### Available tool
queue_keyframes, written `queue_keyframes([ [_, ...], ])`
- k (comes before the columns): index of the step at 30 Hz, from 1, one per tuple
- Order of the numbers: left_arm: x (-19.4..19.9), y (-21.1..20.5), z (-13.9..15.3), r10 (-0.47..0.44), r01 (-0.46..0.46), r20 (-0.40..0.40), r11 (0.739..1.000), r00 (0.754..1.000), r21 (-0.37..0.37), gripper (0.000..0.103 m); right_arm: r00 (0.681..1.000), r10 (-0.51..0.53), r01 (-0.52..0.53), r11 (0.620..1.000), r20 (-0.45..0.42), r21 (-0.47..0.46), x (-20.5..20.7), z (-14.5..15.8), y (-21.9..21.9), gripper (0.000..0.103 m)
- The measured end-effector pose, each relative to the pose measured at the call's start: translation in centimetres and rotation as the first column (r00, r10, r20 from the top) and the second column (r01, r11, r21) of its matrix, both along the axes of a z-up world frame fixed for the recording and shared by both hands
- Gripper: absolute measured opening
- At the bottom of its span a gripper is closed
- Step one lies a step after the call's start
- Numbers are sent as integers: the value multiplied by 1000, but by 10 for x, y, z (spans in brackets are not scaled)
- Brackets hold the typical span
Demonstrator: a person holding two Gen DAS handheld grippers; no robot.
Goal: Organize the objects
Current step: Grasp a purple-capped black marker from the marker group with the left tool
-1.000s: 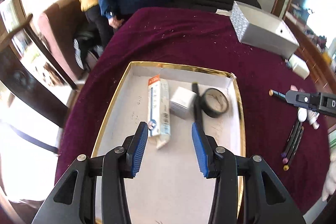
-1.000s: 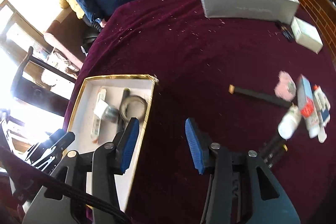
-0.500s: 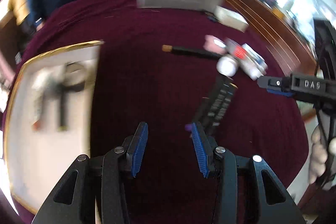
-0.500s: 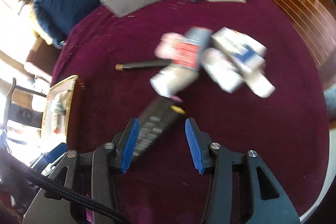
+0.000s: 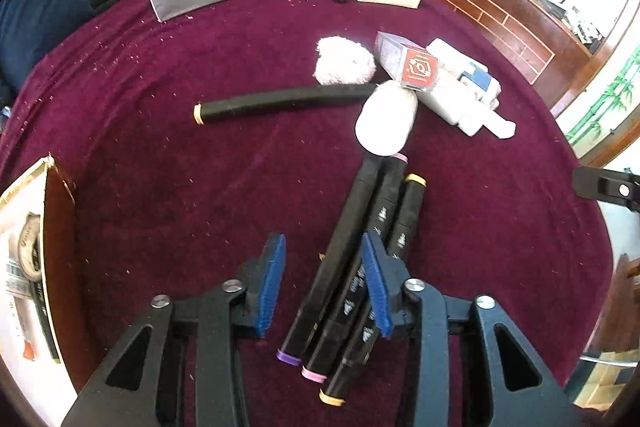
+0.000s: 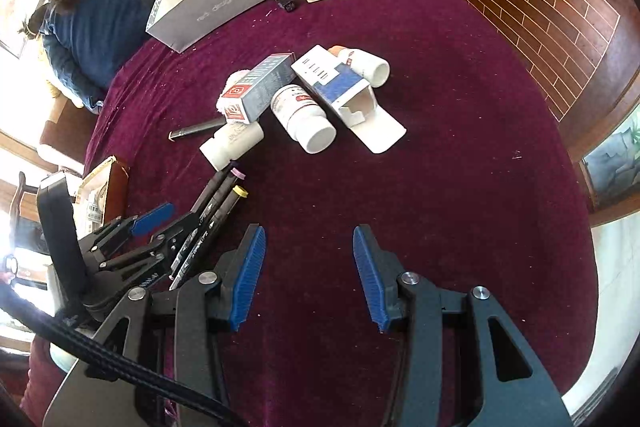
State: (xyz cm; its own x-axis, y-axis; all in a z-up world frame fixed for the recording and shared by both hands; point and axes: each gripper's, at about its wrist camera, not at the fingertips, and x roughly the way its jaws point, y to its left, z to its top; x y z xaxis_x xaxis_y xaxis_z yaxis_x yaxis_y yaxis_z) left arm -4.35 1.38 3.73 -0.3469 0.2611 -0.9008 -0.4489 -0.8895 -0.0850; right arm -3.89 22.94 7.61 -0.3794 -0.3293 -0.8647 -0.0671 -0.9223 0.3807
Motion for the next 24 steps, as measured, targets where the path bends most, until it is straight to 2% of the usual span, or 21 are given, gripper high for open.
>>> queue_keyframes([
  [2,3,-2,1,-7,7,-4,1000,1000,-2,31,1000,-2,2,1000,7,-9,-3,-4,3,44],
  [6,7,-2,3,-29,29,4,999,1000,-21,20,1000,5,-4,1000,23,-24,-8,-11,3,44],
  [9,7,-7,-1,-31,31,-1,998,1000,-55,19,1000,18,-18,999,20,-28,-9,-10,0,44],
  [12,6,-4,-11,-52,55,30,995,998,-87,19,999,29,-28,999,17,-33,-9,-9,-1,44],
  [15,16,12,-10,-117,118,14,988,993,-98,19,999,31,-30,999,21,-36,-11,-11,1,44],
  [18,14,29,-12,-137,127,-53,979,989,-159,20,999,29,-28,999,28,-41,-13,-12,3,44],
  [20,10,35,-12,-120,107,-71,980,990,-171,20,999,35,-34,999,28,-40,-15,-12,2,44],
  [24,13,26,-11,-32,28,-33,993,999,-117,11,998,55,-54,998,28,-31,-18,-11,-4,44],
])
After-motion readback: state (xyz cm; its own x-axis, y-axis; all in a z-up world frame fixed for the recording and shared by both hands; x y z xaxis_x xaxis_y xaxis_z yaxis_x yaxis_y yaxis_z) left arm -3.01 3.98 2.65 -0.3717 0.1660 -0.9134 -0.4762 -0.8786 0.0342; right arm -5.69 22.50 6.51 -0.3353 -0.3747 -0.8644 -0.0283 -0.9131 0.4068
